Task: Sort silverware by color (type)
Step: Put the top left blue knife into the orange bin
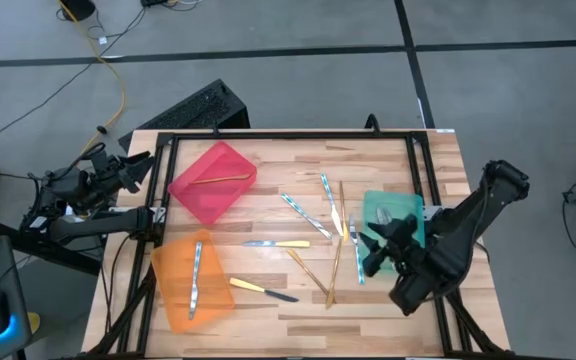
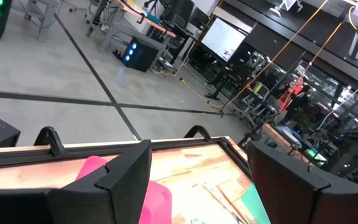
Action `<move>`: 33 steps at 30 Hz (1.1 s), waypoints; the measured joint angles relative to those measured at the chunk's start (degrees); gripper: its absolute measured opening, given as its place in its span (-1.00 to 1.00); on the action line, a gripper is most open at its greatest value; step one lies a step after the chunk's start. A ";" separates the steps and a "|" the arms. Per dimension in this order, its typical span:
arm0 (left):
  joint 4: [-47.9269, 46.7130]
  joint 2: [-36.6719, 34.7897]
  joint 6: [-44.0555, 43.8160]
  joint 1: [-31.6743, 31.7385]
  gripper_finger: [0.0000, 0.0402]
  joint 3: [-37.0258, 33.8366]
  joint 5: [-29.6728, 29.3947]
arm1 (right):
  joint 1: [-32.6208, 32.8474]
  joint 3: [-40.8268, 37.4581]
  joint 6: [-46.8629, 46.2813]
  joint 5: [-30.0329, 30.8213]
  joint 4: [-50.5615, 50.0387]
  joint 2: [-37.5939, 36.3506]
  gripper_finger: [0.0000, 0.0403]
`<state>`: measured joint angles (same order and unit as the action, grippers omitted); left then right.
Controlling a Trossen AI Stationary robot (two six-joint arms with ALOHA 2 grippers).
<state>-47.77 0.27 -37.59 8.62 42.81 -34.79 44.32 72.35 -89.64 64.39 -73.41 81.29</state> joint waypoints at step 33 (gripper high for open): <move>-3.93 -0.02 -1.14 0.01 0.23 0.00 0.06 | -30.43 2.09 61.95 -34.68 48.49 18.79 -0.07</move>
<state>-51.70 0.25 -38.73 8.62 42.81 -34.73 13.90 74.43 -27.69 29.72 -24.92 100.07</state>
